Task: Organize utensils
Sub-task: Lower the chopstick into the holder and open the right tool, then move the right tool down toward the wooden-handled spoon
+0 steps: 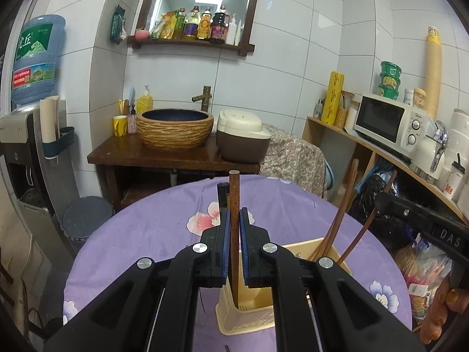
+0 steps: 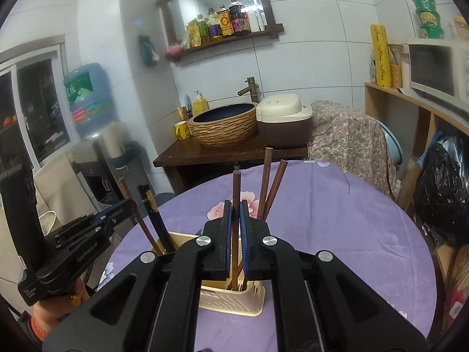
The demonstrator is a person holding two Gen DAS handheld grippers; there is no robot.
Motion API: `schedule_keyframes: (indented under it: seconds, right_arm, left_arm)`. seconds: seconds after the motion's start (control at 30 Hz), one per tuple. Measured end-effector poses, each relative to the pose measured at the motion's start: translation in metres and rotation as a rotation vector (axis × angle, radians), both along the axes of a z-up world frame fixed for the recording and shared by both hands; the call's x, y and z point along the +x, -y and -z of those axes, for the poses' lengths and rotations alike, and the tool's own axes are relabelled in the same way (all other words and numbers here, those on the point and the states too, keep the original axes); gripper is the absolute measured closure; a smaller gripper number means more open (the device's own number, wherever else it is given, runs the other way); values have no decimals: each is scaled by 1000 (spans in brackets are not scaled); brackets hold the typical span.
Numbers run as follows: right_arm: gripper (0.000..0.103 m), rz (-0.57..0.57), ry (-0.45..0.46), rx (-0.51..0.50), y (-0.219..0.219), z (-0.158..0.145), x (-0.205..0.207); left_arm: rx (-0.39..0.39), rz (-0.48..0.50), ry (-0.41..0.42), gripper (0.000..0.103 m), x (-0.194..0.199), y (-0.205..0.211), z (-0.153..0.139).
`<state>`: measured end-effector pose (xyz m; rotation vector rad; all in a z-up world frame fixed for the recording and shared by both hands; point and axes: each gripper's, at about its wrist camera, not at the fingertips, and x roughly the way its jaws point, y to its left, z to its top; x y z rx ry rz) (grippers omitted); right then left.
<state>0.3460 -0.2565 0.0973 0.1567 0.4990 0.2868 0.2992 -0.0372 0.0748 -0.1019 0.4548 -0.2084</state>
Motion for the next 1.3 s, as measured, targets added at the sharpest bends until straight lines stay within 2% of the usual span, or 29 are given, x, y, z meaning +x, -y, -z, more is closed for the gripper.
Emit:
schedule_keyframes:
  seconds: [0.2,0.23,0.27,0.33,0.4,0.5,0.63,0.9,1.07,1.3]
  right_arm:
    - [92,11,12,5,5,1,0]
    - [80,13,11,8,6,2,0]
    - [50,17,15,13,7,2,-1]
    - [18,52,54,16,11,1,-9]
    - [16,81,96,4,14,0,-19]
    - [11,70,113,-11,15,1,-33]
    - [6,75,134,-77,13,13,-61]
    - [6,48,3,-103,6,64,-101]
    - [6,33,-56,-176,-7,98,-126]
    - [6,29,-169,-214,-11,145,-147]
  left_arm:
    - [-4,5,-11,93,-2,1,1]
    - [-2,2,-9,86,-3,0,0]
    - [-5,0,-10,80,-5,-1,0]
    - [-29,-6,-7,50,-11,-6,0]
    - [-47,-5,0,43,-21,-10,0]
    - [-53,17,19,16,-44,-14,4]
    - [-35,23,9,5,-69,-21,20]
    - [2,-29,-144,5,-108,-38,82]
    - [71,-77,-187,5,-130,-42,113]
    - [85,-113,-226,6,-145,-50,133]
